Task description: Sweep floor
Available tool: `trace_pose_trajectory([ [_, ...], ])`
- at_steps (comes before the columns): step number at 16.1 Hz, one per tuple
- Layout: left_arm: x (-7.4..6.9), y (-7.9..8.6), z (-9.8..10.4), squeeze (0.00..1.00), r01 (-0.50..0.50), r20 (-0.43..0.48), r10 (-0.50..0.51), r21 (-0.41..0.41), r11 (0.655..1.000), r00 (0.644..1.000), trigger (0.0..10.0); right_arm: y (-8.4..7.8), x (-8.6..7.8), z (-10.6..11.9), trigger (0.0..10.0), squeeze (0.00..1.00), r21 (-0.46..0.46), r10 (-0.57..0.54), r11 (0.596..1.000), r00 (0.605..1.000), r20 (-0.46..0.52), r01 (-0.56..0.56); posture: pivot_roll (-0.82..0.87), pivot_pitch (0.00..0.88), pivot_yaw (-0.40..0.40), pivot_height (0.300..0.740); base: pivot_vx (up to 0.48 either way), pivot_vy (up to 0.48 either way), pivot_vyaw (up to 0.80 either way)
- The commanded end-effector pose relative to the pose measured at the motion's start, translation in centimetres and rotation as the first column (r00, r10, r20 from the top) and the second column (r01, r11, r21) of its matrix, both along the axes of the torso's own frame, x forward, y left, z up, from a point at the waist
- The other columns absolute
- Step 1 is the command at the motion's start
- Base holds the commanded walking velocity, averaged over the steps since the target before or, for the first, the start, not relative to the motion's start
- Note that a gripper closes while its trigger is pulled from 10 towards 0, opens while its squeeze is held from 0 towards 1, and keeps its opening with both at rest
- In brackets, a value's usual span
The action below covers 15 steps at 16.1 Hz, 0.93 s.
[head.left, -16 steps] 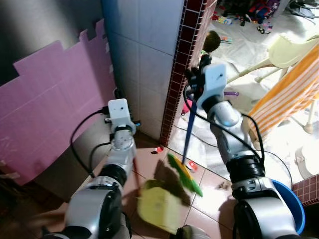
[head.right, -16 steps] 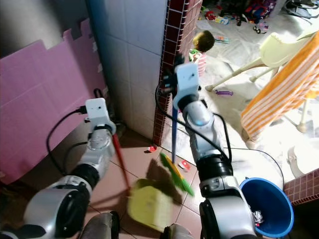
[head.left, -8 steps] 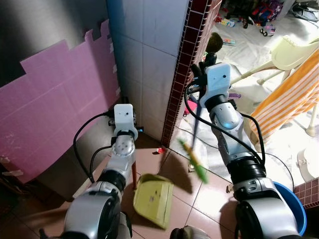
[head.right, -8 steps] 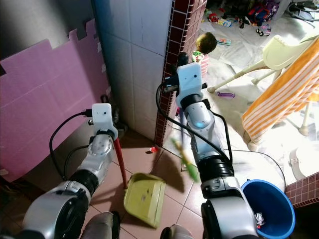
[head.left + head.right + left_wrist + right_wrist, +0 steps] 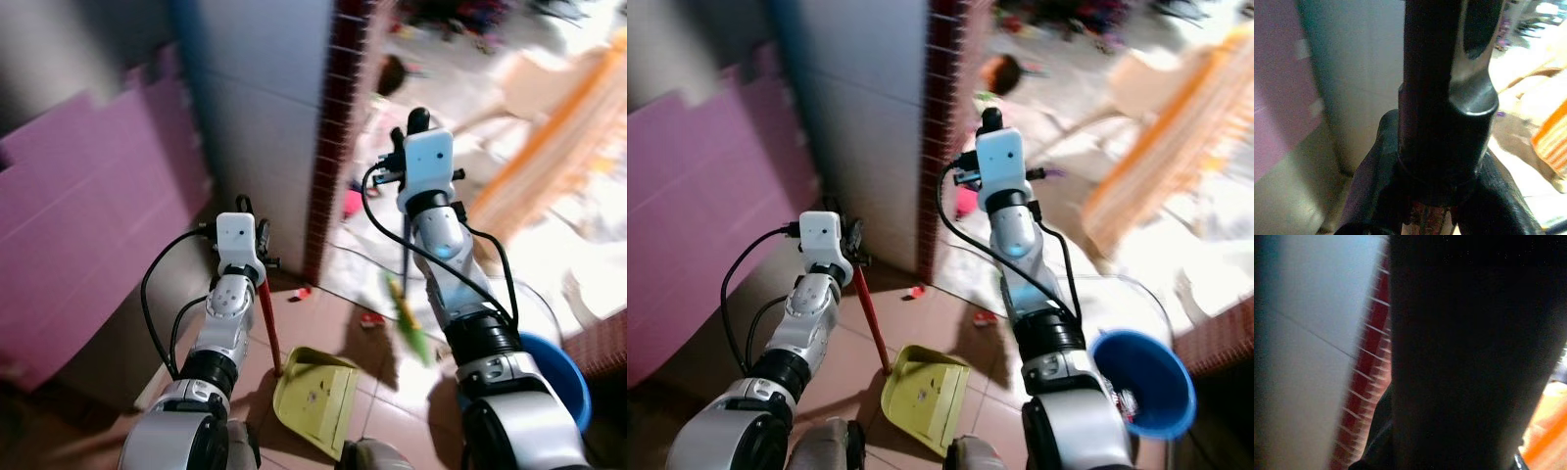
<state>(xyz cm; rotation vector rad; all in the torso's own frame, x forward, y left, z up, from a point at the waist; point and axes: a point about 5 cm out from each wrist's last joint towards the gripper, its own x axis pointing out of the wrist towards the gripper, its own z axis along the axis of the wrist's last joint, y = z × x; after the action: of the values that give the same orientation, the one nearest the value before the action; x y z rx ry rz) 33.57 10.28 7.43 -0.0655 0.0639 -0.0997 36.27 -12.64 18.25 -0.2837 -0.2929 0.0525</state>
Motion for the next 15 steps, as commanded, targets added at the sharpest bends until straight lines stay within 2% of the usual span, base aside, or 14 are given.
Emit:
trace_pose_trajectory([
  [1,0.1,-0.4,0.6,0.0,0.021,0.022,-0.021,-0.002,1.0,1.0,10.0,-0.5,0.2,0.9,10.0,0.0,-0.039,-0.025,0.999,0.999,0.041,0.027,-0.03,0.045,-0.047,0.74,0.0,0.0,-0.8],
  [4,0.2,-0.7,1.0,0.0,0.039,0.024,-0.039,-0.005,0.999,0.999,10.0,-0.7,0.4,0.7,10.0,0.0,-0.051,-0.046,0.998,0.999,0.028,0.048,-0.03,0.043,-0.044,0.74,0.0,0.0,-0.69],
  [5,0.2,-0.7,1.1,0.0,0.042,0.025,-0.042,-0.006,0.999,0.999,10.0,-0.8,0.4,0.6,10.0,0.0,-0.047,-0.053,0.997,0.998,0.028,0.055,-0.03,0.043,-0.043,0.74,0.0,0.0,0.0],
  [9,0.6,1.0,1.8,0.0,-0.058,0.065,0.054,0.067,0.996,0.996,10.0,-0.5,0.3,-0.4,10.0,0.0,-0.024,-0.034,0.999,0.999,-0.016,0.034,-0.02,0.041,-0.042,0.74,0.0,0.0,0.0],
  [11,0.8,2.7,2.4,0.0,-0.171,0.097,0.162,0.094,0.981,0.982,10.0,1.1,0.1,-0.5,10.0,0.0,0.072,0.119,0.991,0.992,-0.031,-0.116,-0.02,0.041,-0.041,0.74,0.0,0.0,0.0],
  [14,0.8,5.3,3.1,0.0,-0.333,0.142,0.315,0.13,0.934,0.938,10.0,2.7,-0.6,0.1,10.0,0.0,0.113,0.287,0.951,0.958,0.015,-0.287,-0.01,0.044,-0.043,0.74,0.0,0.0,0.0],
  [15,0.8,5.5,3.2,0.0,-0.342,0.145,0.323,0.127,0.931,0.935,10.0,2.9,-0.6,0.2,10.0,0.0,0.112,0.303,0.946,0.953,0.018,-0.303,-0.01,0.044,-0.043,0.74,0.0,0.0,0.0],
])
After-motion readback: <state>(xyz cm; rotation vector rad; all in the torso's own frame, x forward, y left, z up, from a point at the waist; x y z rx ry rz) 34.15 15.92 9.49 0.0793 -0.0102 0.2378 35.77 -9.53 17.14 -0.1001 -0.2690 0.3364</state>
